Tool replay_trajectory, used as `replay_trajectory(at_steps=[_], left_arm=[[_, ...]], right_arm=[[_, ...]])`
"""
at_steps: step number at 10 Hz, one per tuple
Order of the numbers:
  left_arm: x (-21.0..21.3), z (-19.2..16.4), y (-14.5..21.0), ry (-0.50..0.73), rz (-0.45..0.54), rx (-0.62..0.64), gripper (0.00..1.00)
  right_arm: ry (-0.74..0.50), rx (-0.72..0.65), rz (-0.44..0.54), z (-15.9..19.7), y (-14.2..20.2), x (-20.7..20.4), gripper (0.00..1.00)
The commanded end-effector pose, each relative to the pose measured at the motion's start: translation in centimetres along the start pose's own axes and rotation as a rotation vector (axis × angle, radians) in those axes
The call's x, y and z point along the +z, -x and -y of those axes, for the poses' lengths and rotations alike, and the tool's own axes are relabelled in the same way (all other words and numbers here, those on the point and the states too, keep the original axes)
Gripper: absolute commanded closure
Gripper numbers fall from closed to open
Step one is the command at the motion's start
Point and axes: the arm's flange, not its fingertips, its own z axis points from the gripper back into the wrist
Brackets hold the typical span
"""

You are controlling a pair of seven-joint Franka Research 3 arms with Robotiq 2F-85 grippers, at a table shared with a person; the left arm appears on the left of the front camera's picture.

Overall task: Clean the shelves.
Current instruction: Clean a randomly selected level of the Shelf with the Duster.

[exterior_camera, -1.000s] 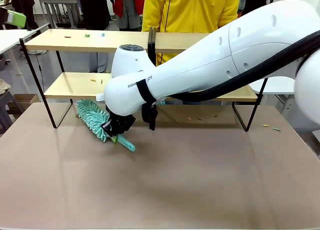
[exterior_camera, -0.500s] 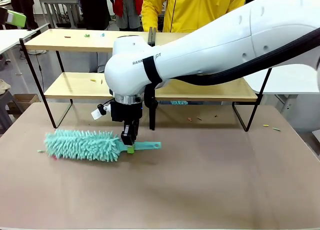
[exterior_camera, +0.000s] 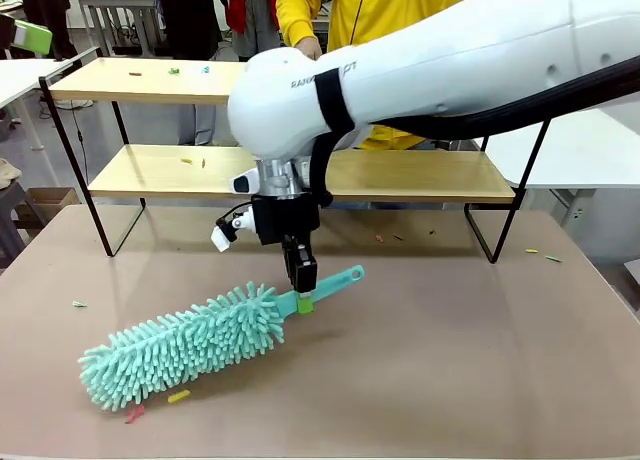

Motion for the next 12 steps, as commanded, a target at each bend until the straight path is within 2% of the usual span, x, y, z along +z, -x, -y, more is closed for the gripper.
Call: replay_trajectory(at_steps=[1,3,4,5,6,7,8,9,10,11,12], left_arm=[[-0.2,-0.1,0.1,0.000,0.006,0.000,0.00],[-0.2,-0.1,0.1,0.000,0.006,0.000,0.00],[-0.2,-0.1,0.1,0.000,0.006,0.000,0.00],[-0.2,-0.1,0.1,0.000,0.006,0.000,0.00],[-0.2,-0.1,0.1,0.000,0.006,0.000,0.00],[-0.2,-0.1,0.1,0.000,0.006,0.000,0.00],[-0.2,-0.1,0.1,0.000,0.006,0.000,0.00],[-0.2,-0.1,0.1,0.000,0.006,0.000,0.00],[-0.2,-0.1,0.1,0.000,0.006,0.000,0.00],[-0.2,-0.1,0.1,0.000,0.006,0.000,0.00],[-0.2,-0.1,0.1,0.000,0.006,0.000,0.00]], right_arm=[[0.031,0.035,0.205,-2.3,2.9,0.4,0.88],[0.093,-0.012,0.399,-3.0,4.6,1.0,0.88],[0.119,-0.025,0.450,-3.9,5.8,1.3,0.88],[0.019,-0.123,0.476,-4.9,7.2,1.6,0.88],[0.061,-0.374,0.437,-5.2,8.0,1.3,0.88],[-0.024,-0.248,0.422,-6.2,8.4,1.1,0.88],[0.099,-0.544,0.440,-6.5,9.1,1.0,0.88],[0.107,-0.476,0.434,-8.5,9.7,1.1,0.88],[0.090,-0.435,0.473,-11.3,11.5,1.8,0.88],[0.043,-0.490,0.477,-13.7,13.4,2.3,0.88],[0.025,-0.449,0.499,-16.9,15.5,3.1,0.88]])
